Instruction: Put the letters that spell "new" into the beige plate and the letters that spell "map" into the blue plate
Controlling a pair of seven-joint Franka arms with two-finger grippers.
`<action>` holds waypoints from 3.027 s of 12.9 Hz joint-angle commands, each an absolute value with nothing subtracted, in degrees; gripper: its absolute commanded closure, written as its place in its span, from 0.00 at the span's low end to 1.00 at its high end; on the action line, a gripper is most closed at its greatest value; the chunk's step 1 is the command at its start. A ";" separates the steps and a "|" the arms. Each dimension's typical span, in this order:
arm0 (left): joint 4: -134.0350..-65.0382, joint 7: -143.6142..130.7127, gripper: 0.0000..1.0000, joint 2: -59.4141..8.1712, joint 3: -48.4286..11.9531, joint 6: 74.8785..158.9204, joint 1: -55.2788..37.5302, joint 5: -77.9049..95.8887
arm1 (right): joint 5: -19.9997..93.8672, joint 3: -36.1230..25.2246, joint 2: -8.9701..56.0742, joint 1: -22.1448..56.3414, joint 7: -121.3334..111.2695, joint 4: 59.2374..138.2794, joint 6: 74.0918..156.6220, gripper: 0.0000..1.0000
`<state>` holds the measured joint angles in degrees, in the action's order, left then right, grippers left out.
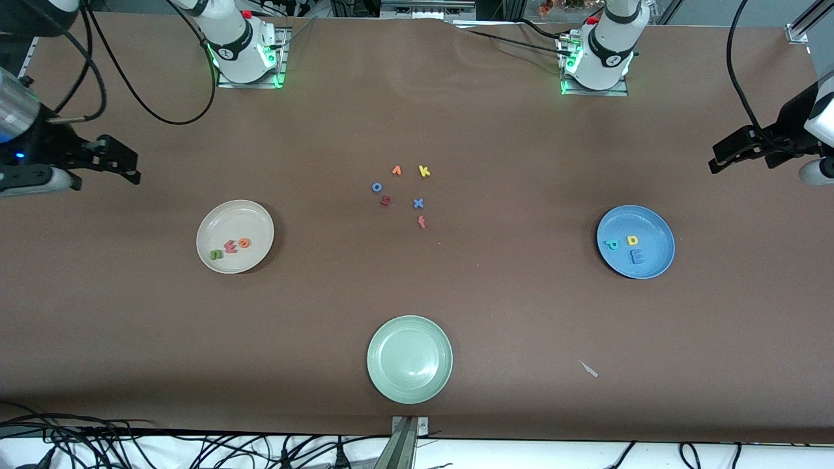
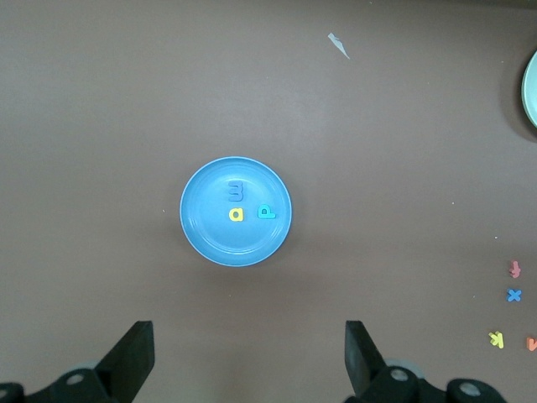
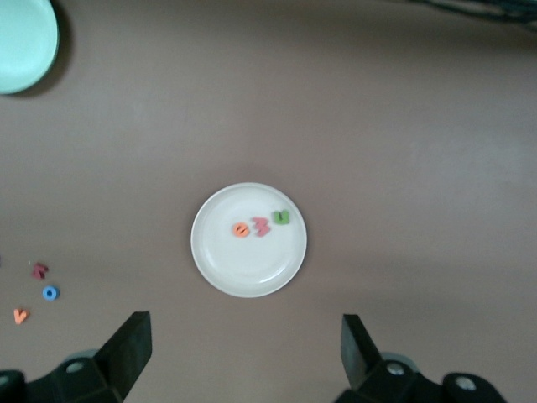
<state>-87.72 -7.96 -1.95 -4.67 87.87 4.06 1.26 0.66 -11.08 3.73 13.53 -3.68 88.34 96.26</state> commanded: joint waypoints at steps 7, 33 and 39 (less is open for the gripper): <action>-88.59 -6.94 0.00 -1.49 -5.36 88.51 3.69 1.32 | 1.93 -11.34 4.75 13.36 -2.81 86.04 94.66 0.00; -88.68 -7.03 0.00 -1.49 -5.45 88.42 3.69 1.14 | 2.11 -11.34 5.54 13.18 -2.90 86.66 93.69 0.00; -88.68 -7.03 0.00 -1.49 -5.45 88.42 3.69 1.14 | 2.11 -11.34 5.62 13.18 -2.90 86.66 93.60 0.00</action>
